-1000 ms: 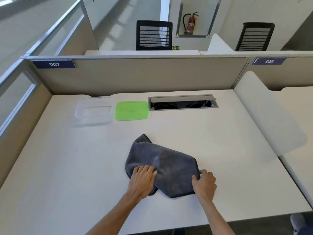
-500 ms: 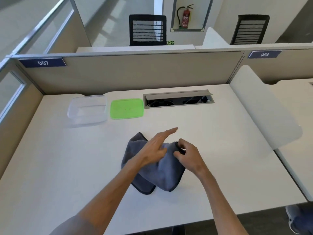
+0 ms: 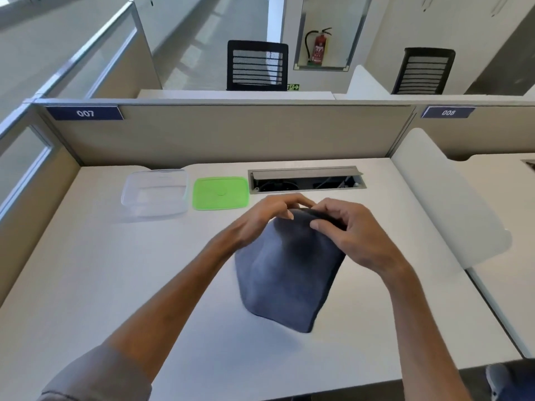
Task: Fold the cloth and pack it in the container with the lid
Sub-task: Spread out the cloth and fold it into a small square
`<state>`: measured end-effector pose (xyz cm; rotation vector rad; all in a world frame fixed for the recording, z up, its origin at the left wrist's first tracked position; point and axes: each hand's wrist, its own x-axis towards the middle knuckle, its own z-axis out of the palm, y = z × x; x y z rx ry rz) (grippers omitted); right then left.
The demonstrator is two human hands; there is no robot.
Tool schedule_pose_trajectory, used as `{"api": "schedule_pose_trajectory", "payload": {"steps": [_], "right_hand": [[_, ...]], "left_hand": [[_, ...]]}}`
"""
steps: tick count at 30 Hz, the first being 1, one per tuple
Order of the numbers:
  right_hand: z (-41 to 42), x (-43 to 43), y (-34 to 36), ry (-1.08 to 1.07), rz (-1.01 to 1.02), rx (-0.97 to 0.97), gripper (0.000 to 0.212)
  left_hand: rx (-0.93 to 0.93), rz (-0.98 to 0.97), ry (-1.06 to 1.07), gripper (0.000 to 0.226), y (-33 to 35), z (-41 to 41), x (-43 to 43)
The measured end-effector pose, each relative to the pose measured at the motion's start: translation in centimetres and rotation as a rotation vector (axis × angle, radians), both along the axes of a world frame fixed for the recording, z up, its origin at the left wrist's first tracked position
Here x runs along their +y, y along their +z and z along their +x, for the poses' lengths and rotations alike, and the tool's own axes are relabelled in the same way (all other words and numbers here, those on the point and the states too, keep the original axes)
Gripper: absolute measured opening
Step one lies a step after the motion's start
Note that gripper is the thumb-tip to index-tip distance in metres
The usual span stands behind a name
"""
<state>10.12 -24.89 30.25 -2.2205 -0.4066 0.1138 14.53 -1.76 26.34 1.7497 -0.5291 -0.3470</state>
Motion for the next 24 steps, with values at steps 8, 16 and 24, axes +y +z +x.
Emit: {"api": "schedule_pose_trajectory", "payload": {"steps": [8, 16, 24], "right_hand": [[0.3, -0.1, 3.8, -0.054, 0.007, -0.132, 0.009], [0.6, -1.8, 5.6, -0.045, 0.057, -0.18, 0.011], [0.7, -4.5, 5.8, -0.056, 0.055, -0.163, 0.009]], "left_hand": [[-0.168, 0.108, 0.038, 0.02, 1.7, -1.3, 3.4], [-0.098, 0.321, 0.084, 0.038, -2.3, -4.4, 8.9], [-0.056, 0.244, 0.252, 0.046, -1.8, -5.2, 15.4]]}}
